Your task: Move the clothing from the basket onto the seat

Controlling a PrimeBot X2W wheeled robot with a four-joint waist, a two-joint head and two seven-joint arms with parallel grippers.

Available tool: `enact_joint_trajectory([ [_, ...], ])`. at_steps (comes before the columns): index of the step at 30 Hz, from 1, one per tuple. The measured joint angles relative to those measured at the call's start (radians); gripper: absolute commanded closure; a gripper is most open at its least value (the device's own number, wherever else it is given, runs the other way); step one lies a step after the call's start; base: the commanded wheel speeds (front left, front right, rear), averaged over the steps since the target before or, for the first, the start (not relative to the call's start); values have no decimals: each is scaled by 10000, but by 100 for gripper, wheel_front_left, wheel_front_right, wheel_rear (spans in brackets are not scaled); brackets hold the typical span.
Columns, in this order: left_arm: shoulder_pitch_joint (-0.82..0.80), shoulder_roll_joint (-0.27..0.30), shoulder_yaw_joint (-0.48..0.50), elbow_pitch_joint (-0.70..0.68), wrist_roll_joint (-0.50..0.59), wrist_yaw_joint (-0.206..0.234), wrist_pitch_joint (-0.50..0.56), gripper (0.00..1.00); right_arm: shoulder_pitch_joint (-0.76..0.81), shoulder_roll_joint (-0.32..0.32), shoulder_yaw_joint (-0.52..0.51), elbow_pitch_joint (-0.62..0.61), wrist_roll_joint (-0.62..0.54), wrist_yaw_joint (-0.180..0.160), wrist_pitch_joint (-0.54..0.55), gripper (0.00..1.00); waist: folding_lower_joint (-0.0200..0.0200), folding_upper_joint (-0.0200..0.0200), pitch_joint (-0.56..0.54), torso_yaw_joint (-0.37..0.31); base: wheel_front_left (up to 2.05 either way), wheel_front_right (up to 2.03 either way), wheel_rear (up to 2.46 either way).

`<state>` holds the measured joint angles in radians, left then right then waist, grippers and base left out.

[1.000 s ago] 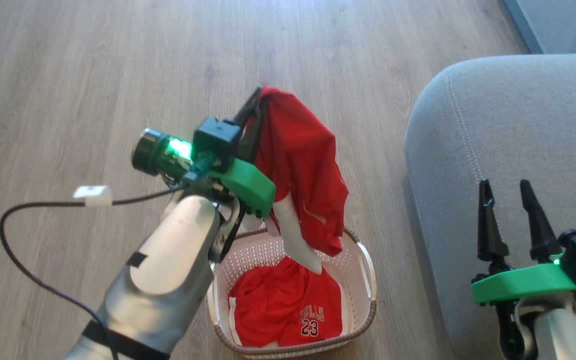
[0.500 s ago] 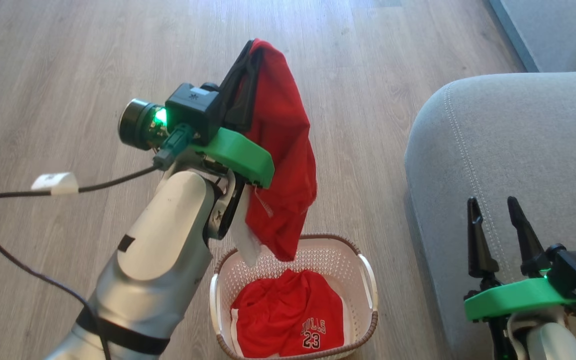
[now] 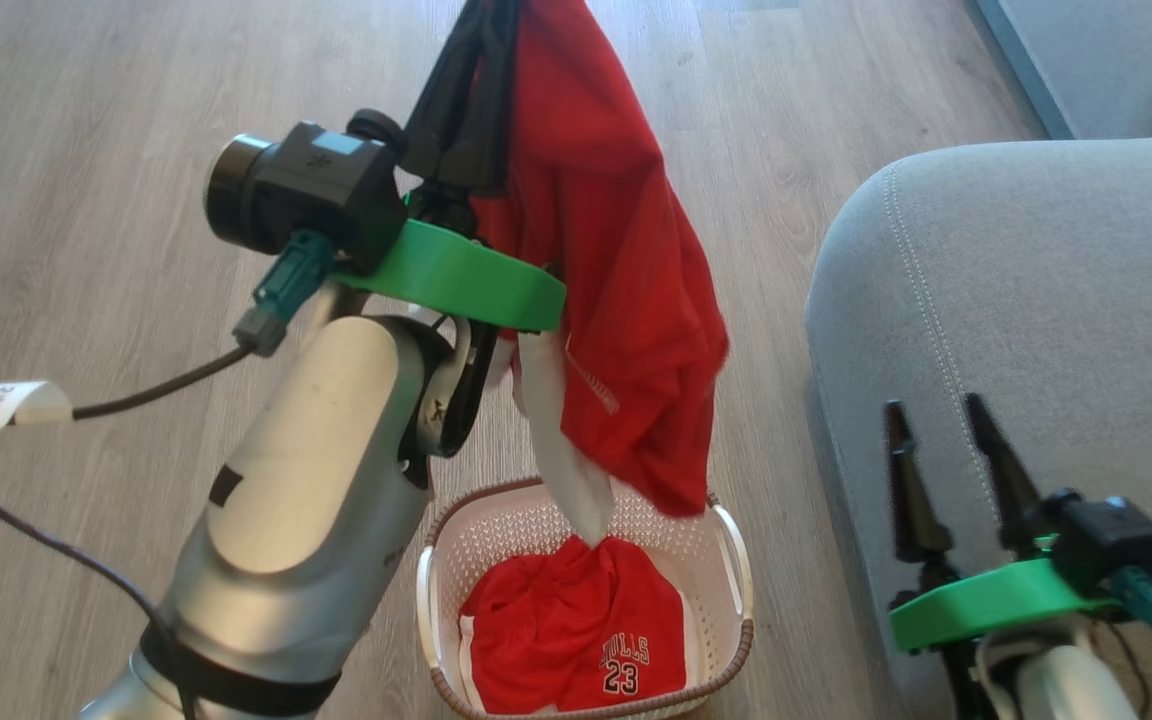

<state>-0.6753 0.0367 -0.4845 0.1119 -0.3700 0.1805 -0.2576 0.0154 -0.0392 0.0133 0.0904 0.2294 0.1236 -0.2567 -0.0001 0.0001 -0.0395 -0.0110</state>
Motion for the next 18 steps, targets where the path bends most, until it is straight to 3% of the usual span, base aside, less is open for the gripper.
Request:
enact_joint_trajectory([
  [18,9,2,-616,370,-115,-98,2,100,-21,-17,2801,-1114,-972,2,2,0,0,0,82,-193,0,0,0],
])
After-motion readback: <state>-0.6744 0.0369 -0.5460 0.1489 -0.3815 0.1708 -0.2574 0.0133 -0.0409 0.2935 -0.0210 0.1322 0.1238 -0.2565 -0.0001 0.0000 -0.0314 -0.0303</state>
